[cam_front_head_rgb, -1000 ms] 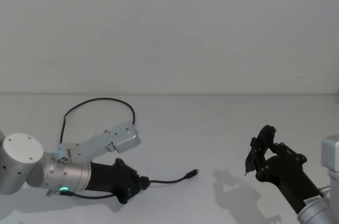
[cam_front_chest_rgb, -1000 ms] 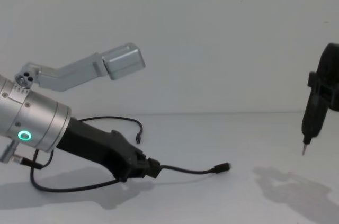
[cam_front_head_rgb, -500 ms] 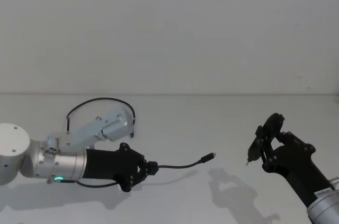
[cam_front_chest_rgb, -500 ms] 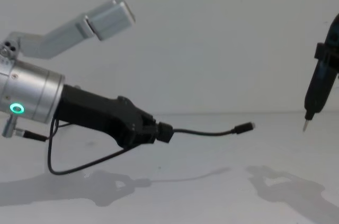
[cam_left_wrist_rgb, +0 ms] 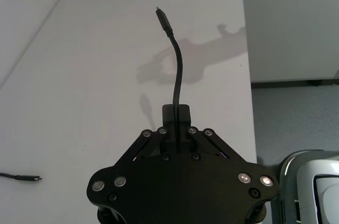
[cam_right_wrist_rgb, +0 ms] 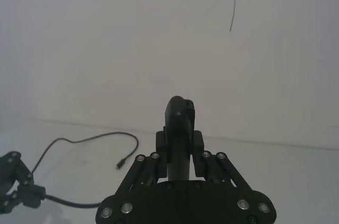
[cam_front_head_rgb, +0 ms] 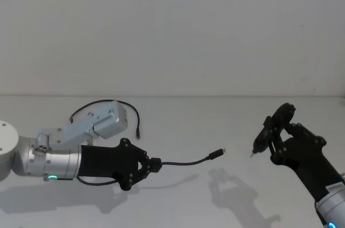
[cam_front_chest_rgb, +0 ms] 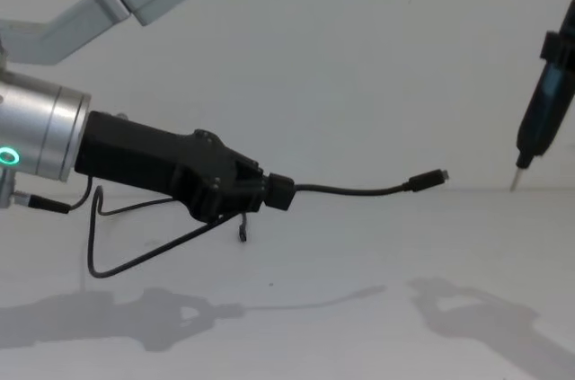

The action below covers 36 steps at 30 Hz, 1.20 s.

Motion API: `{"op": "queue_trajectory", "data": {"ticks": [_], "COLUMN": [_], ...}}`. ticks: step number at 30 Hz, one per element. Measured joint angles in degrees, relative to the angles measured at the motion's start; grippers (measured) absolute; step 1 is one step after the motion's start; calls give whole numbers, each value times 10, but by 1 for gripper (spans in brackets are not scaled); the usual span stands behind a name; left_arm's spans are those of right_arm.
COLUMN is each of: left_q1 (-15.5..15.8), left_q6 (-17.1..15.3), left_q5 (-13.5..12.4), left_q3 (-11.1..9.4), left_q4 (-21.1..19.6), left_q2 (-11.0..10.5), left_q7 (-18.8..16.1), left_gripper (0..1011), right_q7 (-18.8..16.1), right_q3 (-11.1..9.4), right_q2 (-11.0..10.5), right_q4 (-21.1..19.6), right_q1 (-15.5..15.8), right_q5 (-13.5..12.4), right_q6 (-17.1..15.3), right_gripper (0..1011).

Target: Pick up the data cable with the one hand.

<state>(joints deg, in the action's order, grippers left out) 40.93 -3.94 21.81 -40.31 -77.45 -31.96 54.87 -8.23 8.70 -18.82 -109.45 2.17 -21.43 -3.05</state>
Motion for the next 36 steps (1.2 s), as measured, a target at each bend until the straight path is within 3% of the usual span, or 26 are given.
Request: {"op": "queue_trajectory", "data": {"ticks": [22, 36], "left_q1": [-2, -2], "left_q6": [12, 14], "left_q5": [10, 11], "left_q3": [5, 6], "left_q4": [-10, -11], "left_q2": [-7, -8], "left_q7": [9, 10], "left_gripper": [39, 40], "right_q7": [-7, -5], "right_q3": [-14, -15], "right_q2": [40, 51], "right_q4": [-7, 2], "right_q1": [-14, -18], "right_q5": [-67, -102], "right_q6": [-20, -34], "right_gripper": [263, 263]}}
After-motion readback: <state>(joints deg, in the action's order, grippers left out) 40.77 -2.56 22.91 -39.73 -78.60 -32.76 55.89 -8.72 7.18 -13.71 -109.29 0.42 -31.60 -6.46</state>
